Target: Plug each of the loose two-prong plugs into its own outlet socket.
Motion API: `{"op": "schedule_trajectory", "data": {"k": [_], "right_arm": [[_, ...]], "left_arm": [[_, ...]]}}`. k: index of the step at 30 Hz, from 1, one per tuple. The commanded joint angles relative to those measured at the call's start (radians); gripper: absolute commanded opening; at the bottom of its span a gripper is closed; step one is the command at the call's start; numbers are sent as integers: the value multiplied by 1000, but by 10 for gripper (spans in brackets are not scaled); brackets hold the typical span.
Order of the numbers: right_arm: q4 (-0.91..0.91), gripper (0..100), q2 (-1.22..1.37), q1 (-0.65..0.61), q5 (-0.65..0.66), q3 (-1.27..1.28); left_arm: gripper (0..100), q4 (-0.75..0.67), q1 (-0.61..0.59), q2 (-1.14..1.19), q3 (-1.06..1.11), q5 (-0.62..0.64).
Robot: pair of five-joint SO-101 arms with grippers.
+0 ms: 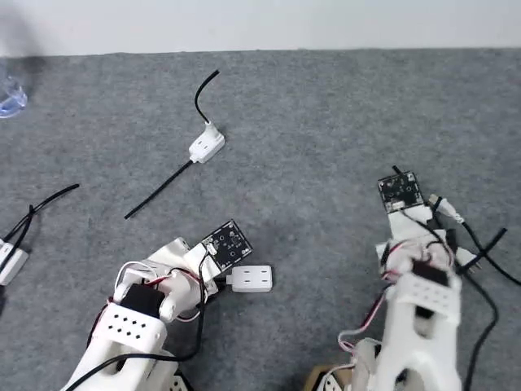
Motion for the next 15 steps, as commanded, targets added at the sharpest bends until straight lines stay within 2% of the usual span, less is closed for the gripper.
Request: {"op": "schedule_trajectory", "data": {"k": [1, 7, 9, 12, 15], "right_arm": [[263, 350, 73, 36, 58, -222], [530, 350, 145, 33, 69, -411], [601, 350, 140, 35, 126, -457], [684, 350, 125, 36, 351, -511], [742, 350, 117, 79, 783, -520]], "left_arm": [[261, -29, -8, 2, -4, 11], [261, -29, -8, 2, -1, 11], [261, -29, -8, -5, 8, 11], [261, -29, -8, -5, 8, 11], [261, -29, -6, -5, 10, 11]]}}
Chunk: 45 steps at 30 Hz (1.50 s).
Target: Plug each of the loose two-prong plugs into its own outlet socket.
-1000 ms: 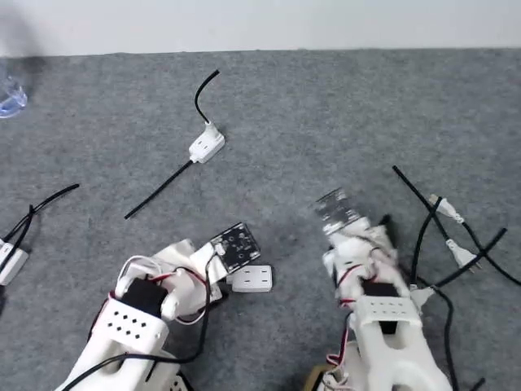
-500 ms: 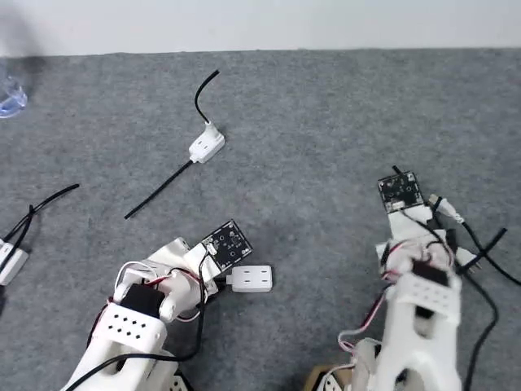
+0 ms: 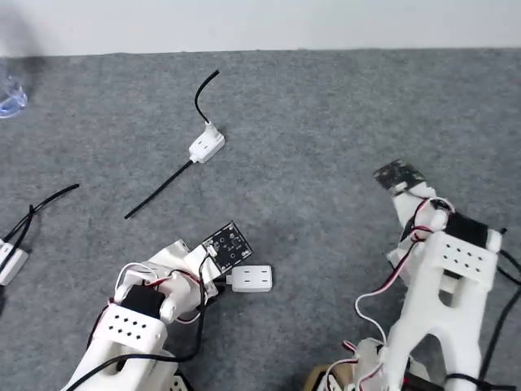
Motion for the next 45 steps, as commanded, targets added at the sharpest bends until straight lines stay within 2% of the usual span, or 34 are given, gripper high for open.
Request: {"op": "schedule_trajectory", "data": {"k": [1, 4, 6, 9, 11, 19, 26, 29, 33, 34, 37, 41, 45], "right_arm": [[79, 350, -24, 77, 566, -61], [125, 350, -24, 199, 996, -55], [140, 350, -22, 275, 1191, -55], [139, 350, -18, 357, 1390, -55], [137, 350, 21, 367, 1450, -55], [-53, 350, 344, 298, 1448, -84], [-65, 340, 533, 302, 1448, -224], [-67, 238, 584, 295, 1448, -242], [-65, 14, 615, 275, 1447, -247], [-64, 3, 615, 272, 1447, -245], [-58, 58, 613, 272, 1447, -244], [-45, 3, 607, 255, 1412, -264], [58, 8, 547, 208, 1344, -313]], "left_arm": [[261, -29, -6, -5, -5, 11], [261, -29, -6, -5, -5, 11], [261, -29, -6, -5, -5, 9], [261, -31, -5, -5, -5, 9], [261, -31, -5, -5, -5, 9], [261, -31, -5, -5, -4, 9], [261, -31, -2, -5, -4, 8], [261, -31, 0, -5, -4, 8], [261, -37, 0, -5, -4, 8], [261, -41, 0, -5, -4, 8], [261, -43, 0, -5, -4, 8], [261, -43, 0, -5, -4, 8], [261, -43, 0, -5, -4, 8]]}}
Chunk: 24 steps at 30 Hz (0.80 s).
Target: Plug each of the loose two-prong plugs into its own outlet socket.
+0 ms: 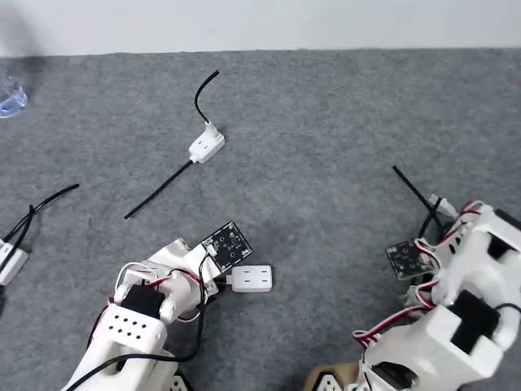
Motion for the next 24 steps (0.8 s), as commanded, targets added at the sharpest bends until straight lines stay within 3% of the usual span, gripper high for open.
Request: {"op": "schedule_trajectory", "data": {"k": [1, 11, 20, 24], "right_arm": [[94, 9, -90, -53, -58, -84], [154, 9, -188, -349, -347, -80], [-165, 9, -73, -642, -735, -43], [-209, 9, -54, -716, -824, -15]], "left_arm": [[261, -25, 0, -5, -4, 8], [261, -25, 0, -5, -4, 8], [261, -23, 0, -5, -4, 8], [261, -23, 0, -5, -4, 8]]}}
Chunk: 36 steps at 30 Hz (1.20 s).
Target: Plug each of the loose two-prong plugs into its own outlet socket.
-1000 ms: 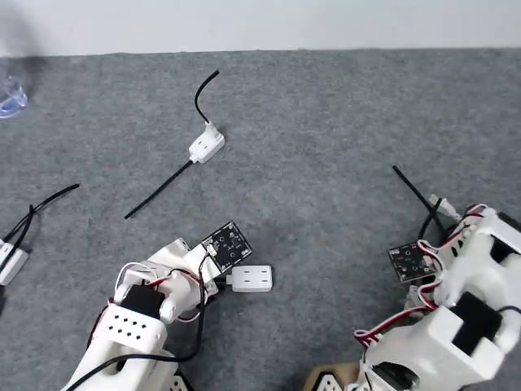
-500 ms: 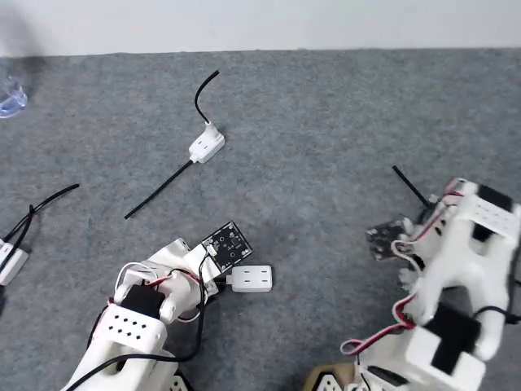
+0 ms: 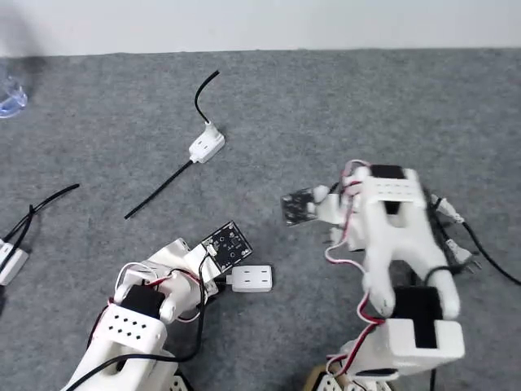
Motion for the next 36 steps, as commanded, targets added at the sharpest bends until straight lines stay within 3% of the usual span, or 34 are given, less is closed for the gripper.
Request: {"op": "schedule_trajectory", "data": {"k": [1, 7, 16, 36], "right_arm": [[-53, 9, 1, -47, -66, 23], [-133, 27, 1, -45, -115, 107], [-128, 286, -10, -58, -114, 130], [-124, 288, -10, -120, -126, 107]], "left_arm": [[261, -21, 0, -5, -4, 8], [261, -21, 0, -5, -4, 8], [261, -23, 0, -5, -2, 8], [261, -23, 2, -5, -2, 8]]}}
